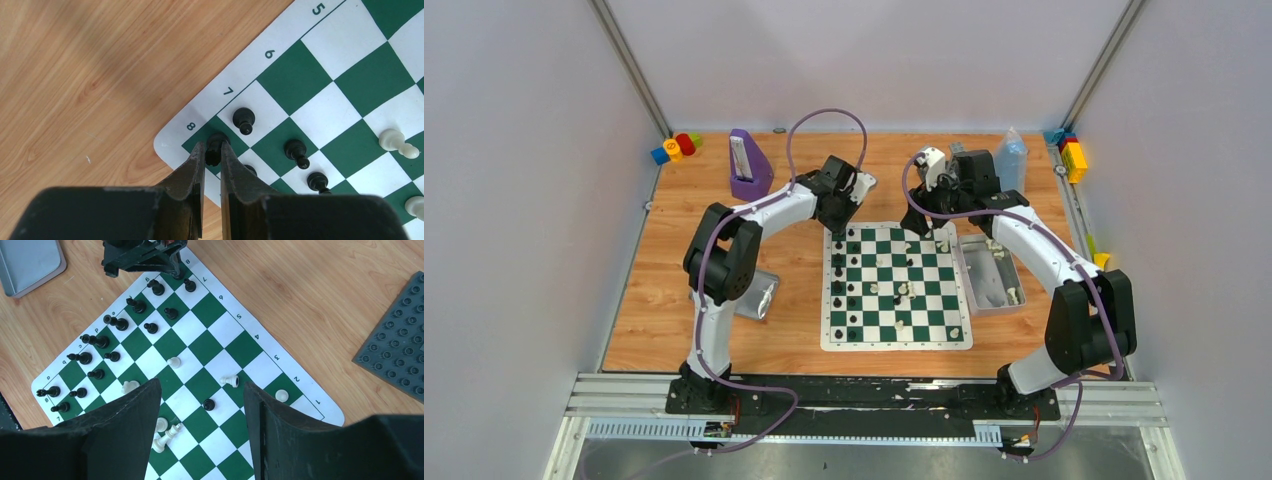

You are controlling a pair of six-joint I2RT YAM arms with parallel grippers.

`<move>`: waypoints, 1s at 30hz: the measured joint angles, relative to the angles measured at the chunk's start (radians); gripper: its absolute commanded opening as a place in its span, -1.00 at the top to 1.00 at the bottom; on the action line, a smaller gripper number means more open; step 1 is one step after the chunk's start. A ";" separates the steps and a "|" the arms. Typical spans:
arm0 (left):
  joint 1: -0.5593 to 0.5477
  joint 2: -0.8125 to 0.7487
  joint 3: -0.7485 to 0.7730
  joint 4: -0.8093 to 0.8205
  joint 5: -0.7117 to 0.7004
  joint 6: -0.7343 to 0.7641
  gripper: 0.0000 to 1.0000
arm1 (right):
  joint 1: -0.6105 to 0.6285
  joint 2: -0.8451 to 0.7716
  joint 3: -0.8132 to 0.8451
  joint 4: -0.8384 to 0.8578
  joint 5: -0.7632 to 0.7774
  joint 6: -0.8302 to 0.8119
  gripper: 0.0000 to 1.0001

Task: Set up the chess pieces on the board
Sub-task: Adjust the chess piece on the chessboard.

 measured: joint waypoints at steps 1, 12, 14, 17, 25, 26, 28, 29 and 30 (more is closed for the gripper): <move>-0.002 0.001 -0.002 0.001 -0.001 0.000 0.88 | 0.000 0.000 0.000 0.000 0.000 0.000 -0.24; -0.010 0.002 -0.012 0.010 -0.024 0.003 0.85 | 0.000 0.001 0.000 0.000 0.001 -0.004 -0.24; -0.011 0.001 -0.014 0.014 -0.030 0.004 0.85 | 0.000 0.002 0.000 0.000 0.001 -0.005 -0.24; -0.011 0.001 -0.017 0.022 -0.034 0.004 0.84 | 0.000 0.004 0.000 0.000 0.001 -0.007 -0.24; -0.014 0.001 -0.021 0.030 -0.041 0.004 0.63 | -0.002 0.017 -0.016 -0.004 0.004 -0.015 -0.22; -0.014 -0.001 -0.023 0.031 -0.041 0.004 0.57 | -0.002 0.019 -0.016 -0.007 0.005 -0.017 -0.21; -0.014 -0.002 -0.026 0.032 -0.041 0.004 0.48 | -0.003 0.019 -0.016 -0.010 0.006 -0.022 -0.20; -0.014 -0.003 -0.029 0.034 -0.041 0.004 0.45 | -0.003 0.020 -0.016 -0.012 0.007 -0.025 -0.19; -0.014 -0.006 -0.033 0.036 -0.042 0.004 0.40 | -0.003 0.021 -0.016 -0.016 0.008 -0.028 -0.18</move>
